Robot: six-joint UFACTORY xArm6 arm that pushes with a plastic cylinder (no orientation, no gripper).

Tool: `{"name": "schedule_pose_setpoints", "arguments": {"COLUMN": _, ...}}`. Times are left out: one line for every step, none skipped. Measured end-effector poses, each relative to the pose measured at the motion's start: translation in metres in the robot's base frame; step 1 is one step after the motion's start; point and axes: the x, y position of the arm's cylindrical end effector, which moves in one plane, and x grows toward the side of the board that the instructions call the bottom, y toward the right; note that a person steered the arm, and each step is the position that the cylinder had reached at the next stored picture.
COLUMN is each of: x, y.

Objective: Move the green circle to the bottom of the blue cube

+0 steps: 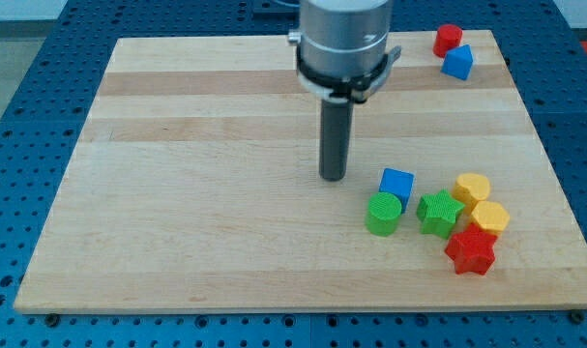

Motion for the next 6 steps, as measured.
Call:
{"name": "schedule_pose_setpoints", "arguments": {"x": 0.026, "y": -0.002}}
{"name": "schedule_pose_setpoints", "arguments": {"x": 0.045, "y": 0.009}}
{"name": "schedule_pose_setpoints", "arguments": {"x": 0.05, "y": 0.031}}
{"name": "schedule_pose_setpoints", "arguments": {"x": 0.044, "y": 0.042}}
{"name": "schedule_pose_setpoints", "arguments": {"x": 0.032, "y": 0.047}}
{"name": "schedule_pose_setpoints", "arguments": {"x": 0.028, "y": 0.063}}
